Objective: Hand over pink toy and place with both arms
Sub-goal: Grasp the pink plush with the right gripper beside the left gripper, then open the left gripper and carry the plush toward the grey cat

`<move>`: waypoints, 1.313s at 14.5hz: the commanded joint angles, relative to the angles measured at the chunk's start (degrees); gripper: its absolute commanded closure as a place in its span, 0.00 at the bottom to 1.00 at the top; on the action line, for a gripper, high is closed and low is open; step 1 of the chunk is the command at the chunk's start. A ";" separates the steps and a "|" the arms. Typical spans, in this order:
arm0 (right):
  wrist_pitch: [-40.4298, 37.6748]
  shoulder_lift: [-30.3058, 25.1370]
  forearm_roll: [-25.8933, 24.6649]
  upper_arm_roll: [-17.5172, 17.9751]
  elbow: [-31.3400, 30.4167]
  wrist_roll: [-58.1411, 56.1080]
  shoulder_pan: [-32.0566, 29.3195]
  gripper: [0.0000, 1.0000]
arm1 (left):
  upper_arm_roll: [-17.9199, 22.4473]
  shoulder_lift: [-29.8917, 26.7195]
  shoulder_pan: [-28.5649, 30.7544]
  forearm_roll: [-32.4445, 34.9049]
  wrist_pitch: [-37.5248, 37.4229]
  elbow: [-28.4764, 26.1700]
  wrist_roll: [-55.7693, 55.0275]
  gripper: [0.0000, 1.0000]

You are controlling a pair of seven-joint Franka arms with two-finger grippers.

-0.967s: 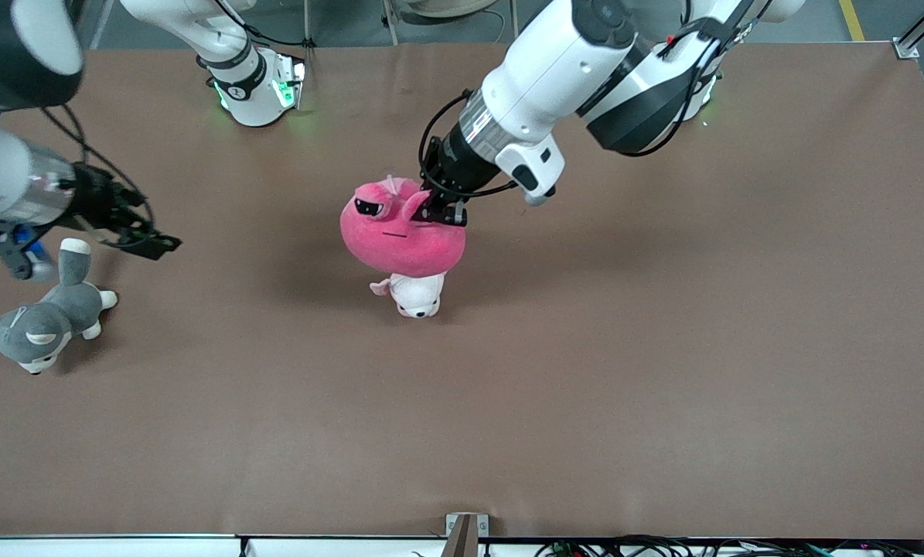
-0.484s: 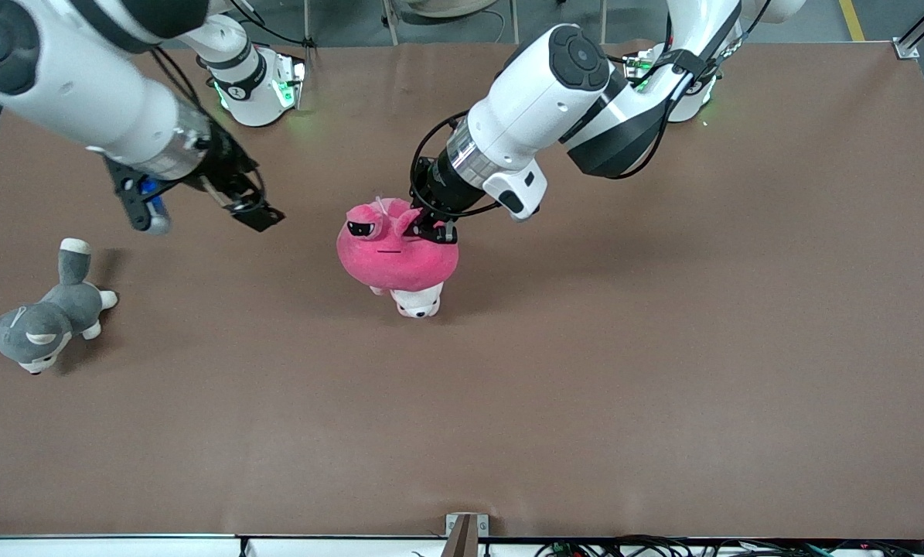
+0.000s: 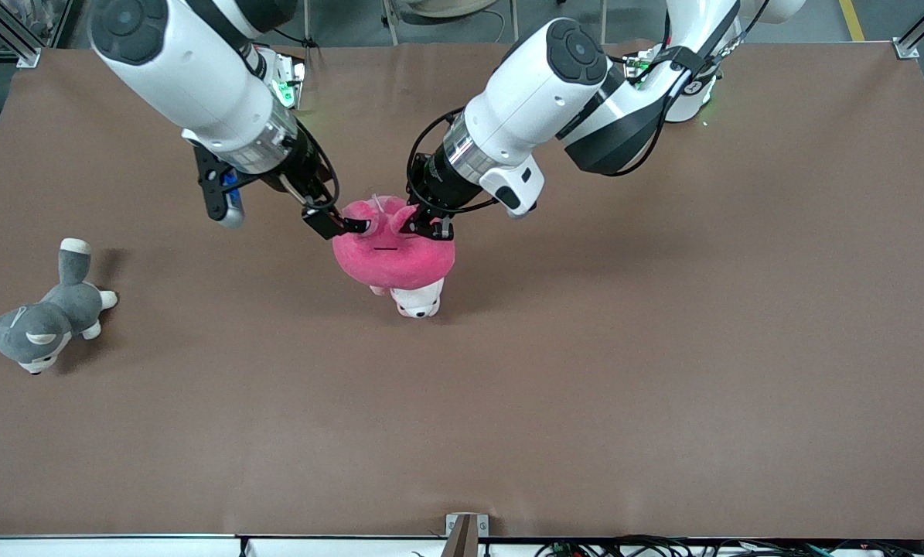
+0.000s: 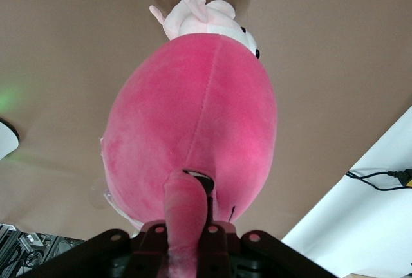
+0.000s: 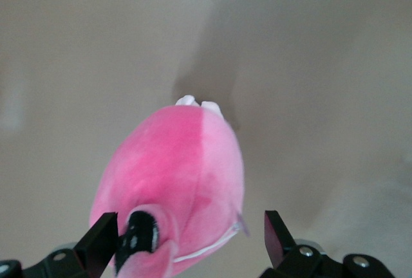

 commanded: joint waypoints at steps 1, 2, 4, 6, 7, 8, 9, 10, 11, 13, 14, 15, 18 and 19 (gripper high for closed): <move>2.41 1.13 0.95 -0.73 -0.02 2.23 1.74 0.03 | 0.59 -0.40 -0.63 -0.27 0.13 0.38 -0.96 0.99; 3.02 1.31 1.03 -0.73 -0.02 2.24 1.92 0.09 | 0.59 -0.49 -0.63 -0.27 0.13 0.38 -0.96 0.99; 3.90 1.31 1.03 -0.64 -0.02 1.89 1.84 0.32 | 0.59 -0.40 -0.63 -0.27 0.13 0.38 -0.96 0.99; 3.99 1.31 1.29 -0.64 -0.02 1.53 1.84 0.62 | 0.59 -0.40 -0.63 -0.18 0.13 0.38 -0.96 0.99; 4.08 1.31 1.99 -0.64 -0.02 1.53 1.75 0.76 | 0.59 -0.40 -0.63 -0.18 0.13 0.38 -0.96 0.99; 4.08 1.23 2.61 -0.64 -0.02 1.45 1.66 0.87 | 0.59 -0.32 -0.63 -0.18 0.13 0.38 -0.96 0.99; 4.08 1.31 2.79 -0.64 -0.02 1.36 1.66 0.97 | 0.59 -0.23 -0.63 -0.18 0.13 0.38 -0.96 0.99; 4.08 1.31 2.79 -0.64 -0.02 1.27 1.49 0.99 | 0.59 -0.23 -0.63 -0.18 0.13 0.38 -0.88 0.99; 4.08 1.31 2.79 -0.64 -0.02 1.27 1.40 0.99 | 0.59 -0.23 -0.63 -0.18 0.13 0.38 -0.88 0.98; 4.08 1.22 2.79 -0.73 -0.02 0.83 1.31 1.00 | 0.59 -0.23 -0.63 -0.18 0.13 0.38 -0.79 0.93; 4.08 1.22 2.79 -0.73 0.07 0.83 1.13 1.00 | 0.59 -0.23 -0.63 -0.18 0.13 0.38 -0.70 0.91; 3.99 1.14 2.79 -0.82 0.07 0.66 0.87 1.00 | 0.59 -0.23 -0.63 -0.18 0.13 0.38 -0.61 0.88; 3.47 0.96 2.88 -1.00 -0.19 -3.47 -1.14 1.00 | 0.59 -0.66 -0.45 0.52 0.13 0.56 0.17 0.00; 3.38 0.96 2.88 -0.91 -0.28 -4.26 -2.28 1.00 | 0.59 -1.27 -0.37 1.39 0.13 0.56 0.35 0.00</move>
